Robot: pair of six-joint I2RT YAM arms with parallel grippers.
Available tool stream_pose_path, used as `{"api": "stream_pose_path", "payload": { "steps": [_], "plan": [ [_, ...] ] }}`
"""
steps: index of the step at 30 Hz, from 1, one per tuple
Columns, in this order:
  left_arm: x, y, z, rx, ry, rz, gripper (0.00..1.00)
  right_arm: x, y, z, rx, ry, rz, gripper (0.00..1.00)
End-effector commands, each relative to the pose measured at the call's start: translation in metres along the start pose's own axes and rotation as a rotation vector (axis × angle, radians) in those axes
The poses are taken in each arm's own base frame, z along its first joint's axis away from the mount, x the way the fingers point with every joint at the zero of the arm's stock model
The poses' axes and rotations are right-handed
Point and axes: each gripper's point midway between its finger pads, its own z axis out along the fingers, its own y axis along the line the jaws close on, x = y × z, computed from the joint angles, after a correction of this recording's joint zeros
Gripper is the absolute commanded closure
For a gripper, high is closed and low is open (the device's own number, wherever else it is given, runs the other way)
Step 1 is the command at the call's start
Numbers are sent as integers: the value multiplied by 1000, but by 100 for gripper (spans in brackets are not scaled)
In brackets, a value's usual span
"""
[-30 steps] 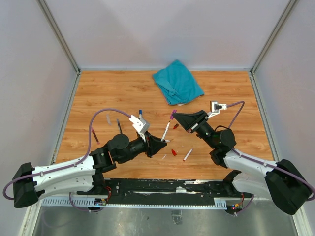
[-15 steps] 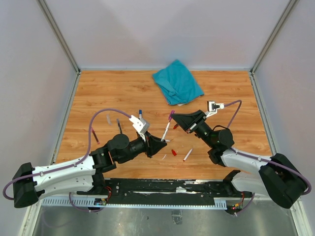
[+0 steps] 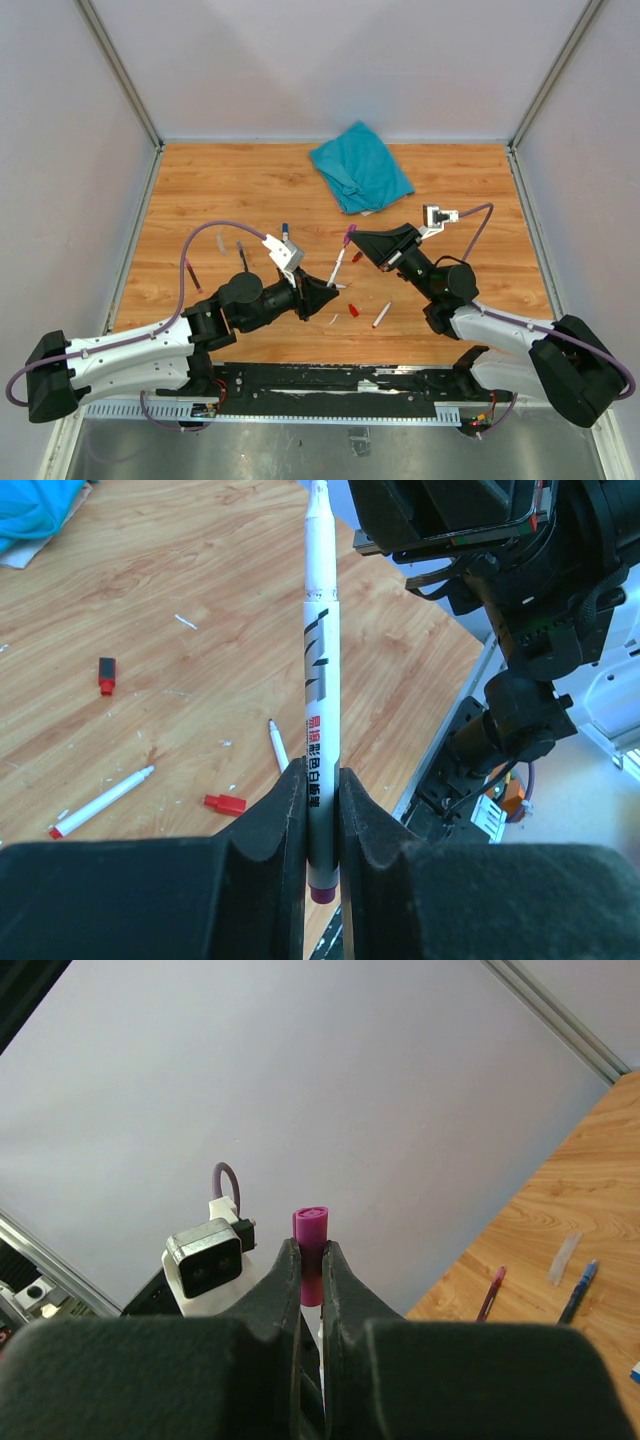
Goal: Insert the pens into the pen caps
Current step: Insert the pen cap onto the pen.
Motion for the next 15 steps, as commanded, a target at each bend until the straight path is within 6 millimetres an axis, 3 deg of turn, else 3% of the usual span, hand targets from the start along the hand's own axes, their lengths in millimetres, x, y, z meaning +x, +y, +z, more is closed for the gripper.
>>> {"api": "stream_pose_path", "payload": {
  "steps": [1, 15],
  "plan": [
    [-8, -4, 0, 8, -29, 14, 100, -14, 24, 3, -88, -37, -41, 99],
    [-12, -4, 1, 5, -40, 18, 100, -3, 16, -1, -69, 11, -52, 99]
  ]
}}
